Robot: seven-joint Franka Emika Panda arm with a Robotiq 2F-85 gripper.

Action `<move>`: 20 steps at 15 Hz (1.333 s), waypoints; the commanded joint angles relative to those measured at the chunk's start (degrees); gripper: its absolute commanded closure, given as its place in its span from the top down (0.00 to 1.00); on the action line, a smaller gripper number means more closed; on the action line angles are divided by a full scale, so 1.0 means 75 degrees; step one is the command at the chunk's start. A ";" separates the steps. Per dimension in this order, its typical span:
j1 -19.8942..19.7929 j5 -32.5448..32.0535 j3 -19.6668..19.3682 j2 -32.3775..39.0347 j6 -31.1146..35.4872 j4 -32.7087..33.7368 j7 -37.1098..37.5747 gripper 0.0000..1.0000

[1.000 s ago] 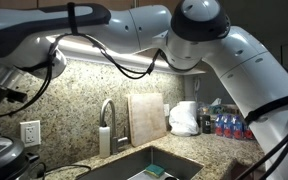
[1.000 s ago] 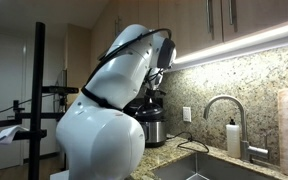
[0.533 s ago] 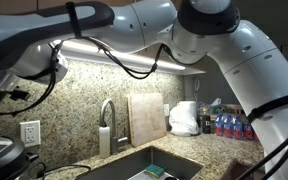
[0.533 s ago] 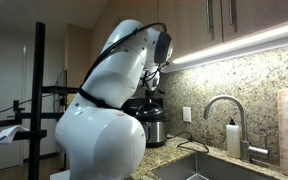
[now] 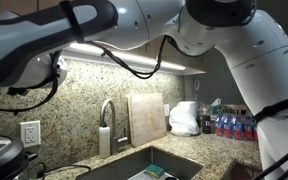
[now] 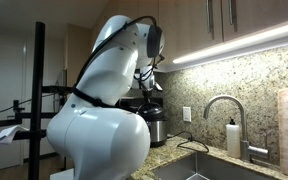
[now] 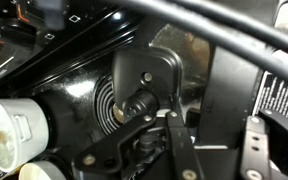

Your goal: Remove the black lid from the rice cooker

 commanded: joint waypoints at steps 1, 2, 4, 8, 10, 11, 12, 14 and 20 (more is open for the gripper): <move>0.0644 -0.1016 -0.0699 -0.0538 0.0848 -0.0212 0.1231 0.07; 0.0721 -0.1255 -0.0857 -0.0586 0.0914 -0.0241 0.1604 0.07; 0.0757 -0.1520 -0.1070 -0.0669 0.1024 -0.0314 0.2256 0.07; 0.1171 -0.2901 -0.1495 -0.0776 0.1301 -0.0343 0.3505 0.07; 0.1339 -0.3606 -0.1604 -0.0867 0.1358 -0.0305 0.4103 0.07; 0.1583 -0.4059 -0.1738 -0.0801 0.1166 -0.0204 0.4260 0.07; 0.1700 -0.4475 -0.1819 -0.0840 0.1154 -0.0200 0.4534 0.07; 0.1637 -0.4985 -0.1576 -0.0704 0.0929 -0.0073 0.4671 0.07; 0.1359 -0.4946 -0.1274 -0.0838 0.0704 -0.0179 0.4754 0.07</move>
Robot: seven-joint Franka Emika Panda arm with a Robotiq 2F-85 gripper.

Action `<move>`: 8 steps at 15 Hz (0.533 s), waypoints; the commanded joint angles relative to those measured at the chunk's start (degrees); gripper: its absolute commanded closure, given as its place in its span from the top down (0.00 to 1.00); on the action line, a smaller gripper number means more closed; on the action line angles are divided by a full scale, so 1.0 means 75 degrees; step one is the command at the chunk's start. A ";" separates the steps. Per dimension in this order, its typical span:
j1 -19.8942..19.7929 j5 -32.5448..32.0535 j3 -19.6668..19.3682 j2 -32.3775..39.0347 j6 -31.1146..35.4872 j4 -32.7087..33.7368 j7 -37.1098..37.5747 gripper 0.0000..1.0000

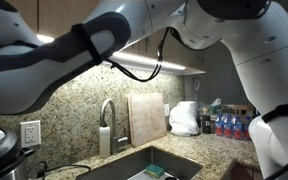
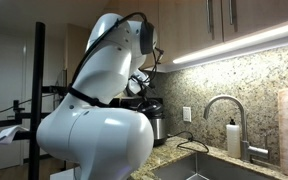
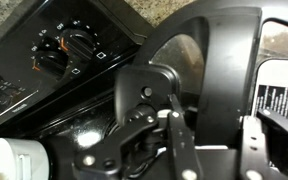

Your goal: Remove the black lid from the rice cooker

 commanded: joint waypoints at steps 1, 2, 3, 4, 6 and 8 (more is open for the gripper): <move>-0.0219 -0.0235 0.0134 -0.0555 0.0120 0.0026 0.0383 0.07; -0.0245 -0.0263 0.0105 -0.0630 0.0054 -0.0002 0.0492 0.07; -0.0327 -0.0218 0.0083 -0.0738 0.0129 -0.0102 0.0659 0.07; -0.0395 -0.0245 0.0020 -0.0876 0.0123 -0.0205 0.0951 0.07; -0.0511 -0.0329 -0.0055 -0.1158 0.0047 -0.0401 0.1458 0.07; -0.0585 -0.0236 0.0060 -0.1107 -0.0086 -0.0371 0.1419 0.07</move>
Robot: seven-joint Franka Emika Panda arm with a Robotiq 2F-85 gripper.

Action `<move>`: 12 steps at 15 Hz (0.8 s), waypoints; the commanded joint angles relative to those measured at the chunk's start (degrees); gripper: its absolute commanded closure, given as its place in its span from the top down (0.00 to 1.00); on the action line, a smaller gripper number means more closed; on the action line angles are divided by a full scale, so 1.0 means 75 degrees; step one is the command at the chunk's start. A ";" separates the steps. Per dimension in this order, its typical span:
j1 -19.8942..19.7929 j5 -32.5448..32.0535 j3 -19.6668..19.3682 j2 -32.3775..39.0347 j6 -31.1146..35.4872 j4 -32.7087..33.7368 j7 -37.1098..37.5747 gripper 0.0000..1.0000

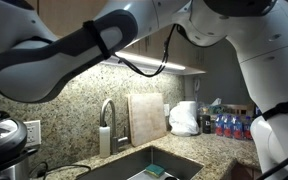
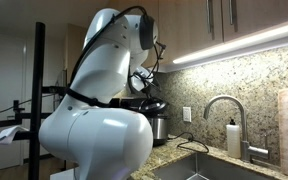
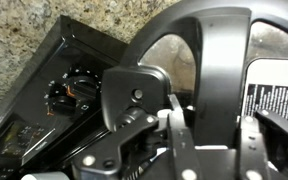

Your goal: Remove the black lid from the rice cooker

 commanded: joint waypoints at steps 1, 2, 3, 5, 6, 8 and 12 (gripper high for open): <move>-0.0215 -0.0132 0.0187 -0.0547 -0.0147 -0.0074 0.0062 0.07; -0.0208 0.0027 0.0294 -0.0354 -0.0219 0.0009 -0.0183 0.07; -0.0184 0.0160 0.0406 -0.0138 -0.0278 0.0086 -0.0343 0.07; -0.0119 0.0426 0.0678 0.0286 -0.0391 0.0190 -0.0626 0.07; -0.0087 0.0600 0.0834 0.0555 -0.0510 0.0269 -0.0865 0.07; -0.0016 0.0794 0.1024 0.0931 -0.0719 0.0604 -0.1295 0.07; 0.0130 0.0660 0.0980 0.0929 -0.1417 0.1214 -0.1718 0.07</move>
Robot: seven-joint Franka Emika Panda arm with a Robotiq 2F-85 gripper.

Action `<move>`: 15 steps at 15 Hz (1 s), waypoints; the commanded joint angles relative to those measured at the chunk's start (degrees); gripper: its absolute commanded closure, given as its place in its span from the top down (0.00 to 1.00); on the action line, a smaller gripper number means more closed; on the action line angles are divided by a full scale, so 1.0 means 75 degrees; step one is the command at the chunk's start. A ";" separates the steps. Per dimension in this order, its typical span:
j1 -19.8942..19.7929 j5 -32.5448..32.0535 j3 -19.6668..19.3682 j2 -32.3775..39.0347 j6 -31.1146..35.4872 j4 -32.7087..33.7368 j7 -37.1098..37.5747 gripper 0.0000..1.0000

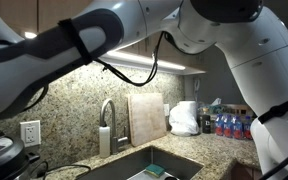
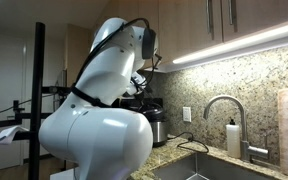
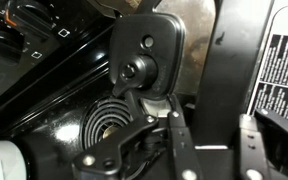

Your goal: Remove the black lid from the rice cooker

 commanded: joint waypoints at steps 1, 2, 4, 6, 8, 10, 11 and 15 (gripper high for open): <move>0.0122 0.0091 0.0070 0.0068 -0.0365 0.0753 -0.0572 0.07; 0.0142 0.0088 0.0060 0.0075 -0.0487 0.0834 -0.0595 0.07; 0.0187 -0.0090 -0.0022 -0.0065 -0.0557 0.0845 -0.0445 0.07; 0.0210 -0.0245 -0.0094 -0.0167 -0.0551 0.0900 -0.0275 0.07; 0.0206 -0.0406 -0.0189 -0.0273 -0.0399 0.0933 -0.0058 0.08; 0.0188 -0.0428 -0.0243 -0.0313 -0.0373 0.1043 0.0010 0.08; 0.0193 -0.0439 -0.0261 -0.0335 -0.0363 0.1101 0.0021 0.08; 0.0247 -0.0518 -0.0249 -0.0273 -0.0262 0.1661 -0.0102 0.07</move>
